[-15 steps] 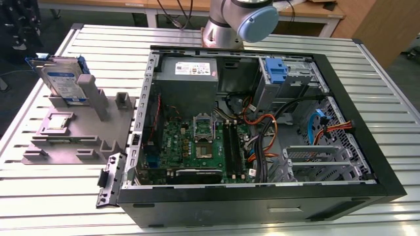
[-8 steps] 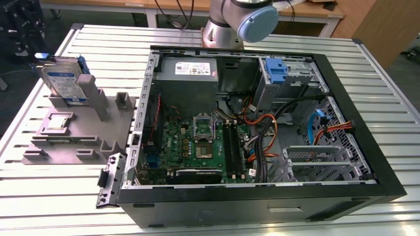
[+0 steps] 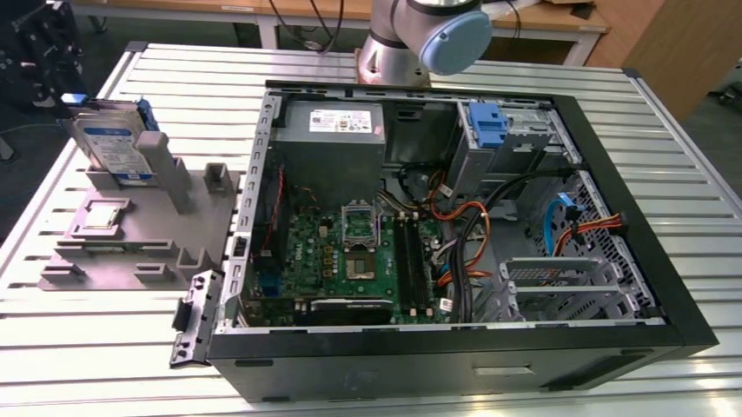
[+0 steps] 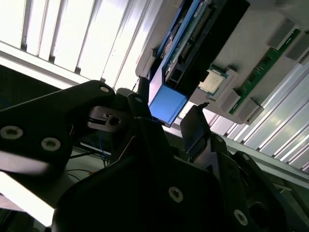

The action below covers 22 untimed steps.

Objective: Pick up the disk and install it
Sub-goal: 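Pick up the disk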

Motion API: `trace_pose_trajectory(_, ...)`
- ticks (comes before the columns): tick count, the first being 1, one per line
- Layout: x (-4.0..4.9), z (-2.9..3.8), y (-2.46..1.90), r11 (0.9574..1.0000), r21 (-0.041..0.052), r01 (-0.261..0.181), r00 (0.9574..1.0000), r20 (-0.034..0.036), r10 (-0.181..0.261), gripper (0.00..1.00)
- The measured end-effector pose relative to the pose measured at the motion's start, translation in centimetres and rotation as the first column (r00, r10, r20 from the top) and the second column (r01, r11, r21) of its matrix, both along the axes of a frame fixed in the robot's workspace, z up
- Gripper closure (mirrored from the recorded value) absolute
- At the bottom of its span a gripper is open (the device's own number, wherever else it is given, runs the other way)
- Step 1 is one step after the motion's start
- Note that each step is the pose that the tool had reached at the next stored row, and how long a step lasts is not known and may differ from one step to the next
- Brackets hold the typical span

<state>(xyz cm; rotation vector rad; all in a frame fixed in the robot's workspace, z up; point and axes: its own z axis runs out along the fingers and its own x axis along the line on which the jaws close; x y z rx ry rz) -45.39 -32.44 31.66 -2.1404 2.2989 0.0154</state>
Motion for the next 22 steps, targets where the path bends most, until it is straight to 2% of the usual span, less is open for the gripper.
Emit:
trace_pose_trajectory(4,-0.09,-0.69,0.0,1.0,0.0082,-0.001,1.0,0.0006,0.001,0.47)
trace_pose_trajectory(15,-0.08,-2.63,0.0,0.9999,0.0143,-0.002,1.0,0.0004,0.002,0.47)
trace_pose_trajectory(20,-0.1,-2.81,-0.01,0.9999,0.0142,-0.002,1.0,0.0002,0.002,0.48)
trace_pose_trajectory(21,-0.11,-2.83,-0.01,0.9999,0.0143,-0.003,1.0,0.0004,0.003,0.55)
trace_pose_trajectory(22,-0.11,-2.85,-0.01,0.9999,0.0143,-0.003,1.0,0.0004,0.003,0.55)
